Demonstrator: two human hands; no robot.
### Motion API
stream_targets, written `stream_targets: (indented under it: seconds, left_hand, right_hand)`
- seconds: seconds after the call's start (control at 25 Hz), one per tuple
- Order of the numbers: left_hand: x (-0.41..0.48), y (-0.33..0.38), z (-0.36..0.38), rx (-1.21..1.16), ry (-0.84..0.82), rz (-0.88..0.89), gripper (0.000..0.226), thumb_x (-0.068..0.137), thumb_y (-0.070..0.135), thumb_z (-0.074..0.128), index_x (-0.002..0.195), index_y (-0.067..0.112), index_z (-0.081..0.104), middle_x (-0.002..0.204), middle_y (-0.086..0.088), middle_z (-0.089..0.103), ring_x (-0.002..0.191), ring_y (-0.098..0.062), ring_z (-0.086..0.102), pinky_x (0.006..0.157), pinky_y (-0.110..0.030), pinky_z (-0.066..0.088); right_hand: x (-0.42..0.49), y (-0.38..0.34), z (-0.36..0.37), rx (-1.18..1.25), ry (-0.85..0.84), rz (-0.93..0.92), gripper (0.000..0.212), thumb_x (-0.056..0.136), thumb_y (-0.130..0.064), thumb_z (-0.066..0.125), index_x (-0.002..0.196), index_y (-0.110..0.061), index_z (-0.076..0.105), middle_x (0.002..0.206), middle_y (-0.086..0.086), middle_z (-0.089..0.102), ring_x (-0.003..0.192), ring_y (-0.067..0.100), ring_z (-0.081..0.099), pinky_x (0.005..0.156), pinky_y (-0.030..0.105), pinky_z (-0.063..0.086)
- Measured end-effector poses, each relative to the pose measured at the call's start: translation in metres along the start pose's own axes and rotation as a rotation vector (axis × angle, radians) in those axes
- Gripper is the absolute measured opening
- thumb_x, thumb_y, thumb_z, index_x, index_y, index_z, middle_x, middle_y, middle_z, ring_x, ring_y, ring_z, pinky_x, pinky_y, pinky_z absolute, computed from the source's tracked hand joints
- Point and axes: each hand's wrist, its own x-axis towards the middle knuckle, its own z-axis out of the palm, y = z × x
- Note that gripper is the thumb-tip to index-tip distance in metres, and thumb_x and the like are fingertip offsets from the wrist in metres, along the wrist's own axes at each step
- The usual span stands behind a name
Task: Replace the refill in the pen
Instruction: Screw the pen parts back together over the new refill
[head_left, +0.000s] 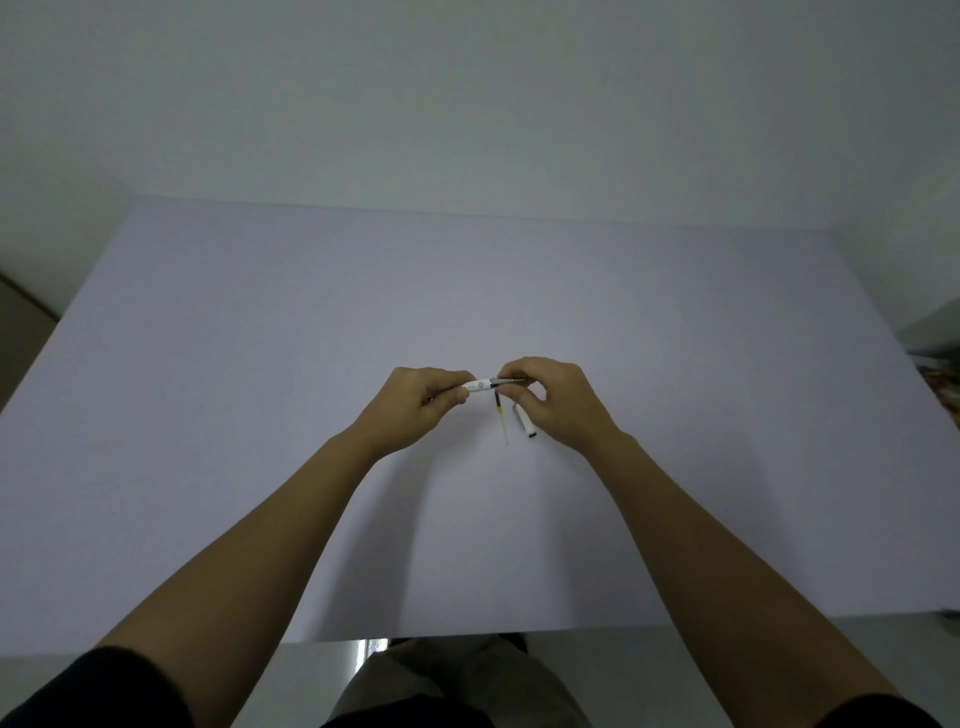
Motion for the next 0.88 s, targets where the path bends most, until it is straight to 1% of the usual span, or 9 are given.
stream_targets:
  seconds: [0.08,0.2,0.28,0.32,0.4,0.52,0.68,0.76,0.88]
  left_hand:
    - [0.000,0.001,0.001,-0.001,0.002,0.006,0.019,0.092,0.019,0.054,0.106,0.020,0.068,0.065,-0.002,0.058,0.054,-0.007,0.044,0.055,-0.011,0.034]
    - [0.001,0.002,0.002,0.004,-0.004,0.014,0.019,0.093,0.020,0.054,0.106,0.021,0.067,0.065,-0.004,0.058,0.055,-0.009,0.044,0.056,-0.013,0.034]
    - [0.001,0.002,0.003,-0.010,0.001,0.005,0.019,0.093,0.020,0.054,0.106,0.021,0.067,0.067,-0.007,0.061,0.056,-0.009,0.044,0.056,-0.015,0.034]
    - [0.001,0.001,0.003,-0.023,0.012,-0.003,0.019,0.093,0.020,0.054,0.107,0.021,0.067,0.068,-0.007,0.062,0.055,-0.008,0.045,0.055,-0.014,0.034]
    - [0.000,0.001,0.002,-0.042,0.027,-0.009,0.020,0.092,0.020,0.054,0.107,0.020,0.067,0.068,-0.005,0.061,0.054,-0.006,0.046,0.054,-0.011,0.034]
    - [-0.001,0.000,0.003,-0.039,0.039,0.009,0.019,0.092,0.020,0.054,0.105,0.019,0.068,0.066,-0.007,0.060,0.054,-0.006,0.045,0.052,-0.011,0.032]
    - [0.000,0.000,0.005,0.012,0.106,0.062,0.019,0.093,0.018,0.054,0.106,0.019,0.067,0.061,-0.006,0.055,0.056,-0.011,0.041,0.054,-0.012,0.032]
    - [-0.002,0.000,0.006,0.074,0.154,0.112,0.020,0.092,0.015,0.055,0.107,0.017,0.067,0.061,-0.003,0.056,0.057,-0.012,0.044,0.057,-0.012,0.034]
    - [-0.004,-0.002,0.011,0.150,0.203,0.161,0.020,0.090,0.011,0.058,0.108,0.010,0.067,0.068,-0.010,0.066,0.061,-0.020,0.055,0.059,-0.026,0.043]
  right_hand:
    - [0.002,0.000,0.001,-0.045,-0.011,0.010,0.017,0.092,-0.020,0.052,0.083,-0.015,0.067,0.075,0.005,0.068,0.069,0.015,0.059,0.065,0.021,0.045]
    - [0.008,0.000,-0.001,-0.028,-0.057,0.158,0.037,0.095,-0.036,0.041,0.065,-0.023,0.059,0.065,0.007,0.064,0.060,0.021,0.060,0.055,0.031,0.046]
    - [0.007,-0.001,-0.001,-0.008,-0.068,0.142,0.026,0.092,-0.039,0.047,0.076,-0.024,0.062,0.073,-0.002,0.063,0.068,0.011,0.061,0.064,0.027,0.047]
    - [0.005,-0.001,-0.001,0.000,-0.070,0.102,0.016,0.090,-0.035,0.053,0.087,-0.022,0.062,0.081,-0.005,0.064,0.076,0.007,0.061,0.071,0.022,0.048]
    - [0.004,0.001,-0.002,0.001,-0.041,0.015,0.011,0.086,-0.024,0.062,0.095,-0.016,0.062,0.088,-0.003,0.067,0.083,0.006,0.061,0.077,0.018,0.048]
    - [0.008,-0.001,-0.003,-0.033,-0.003,-0.046,0.007,0.088,-0.016,0.060,0.091,-0.012,0.066,0.080,0.005,0.067,0.075,0.011,0.057,0.071,0.018,0.043]
    - [0.012,-0.005,-0.002,-0.096,0.004,-0.049,0.016,0.091,-0.014,0.054,0.087,-0.009,0.068,0.072,0.008,0.064,0.067,0.014,0.051,0.063,0.019,0.037]
    - [0.015,-0.006,-0.002,-0.085,-0.039,0.018,0.019,0.092,-0.015,0.052,0.085,-0.009,0.069,0.072,0.006,0.063,0.064,0.010,0.049,0.061,0.015,0.035]
    - [0.022,-0.007,-0.004,-0.018,-0.132,0.196,0.030,0.093,-0.020,0.048,0.072,-0.004,0.064,0.060,0.002,0.053,0.052,0.004,0.042,0.052,0.014,0.032]
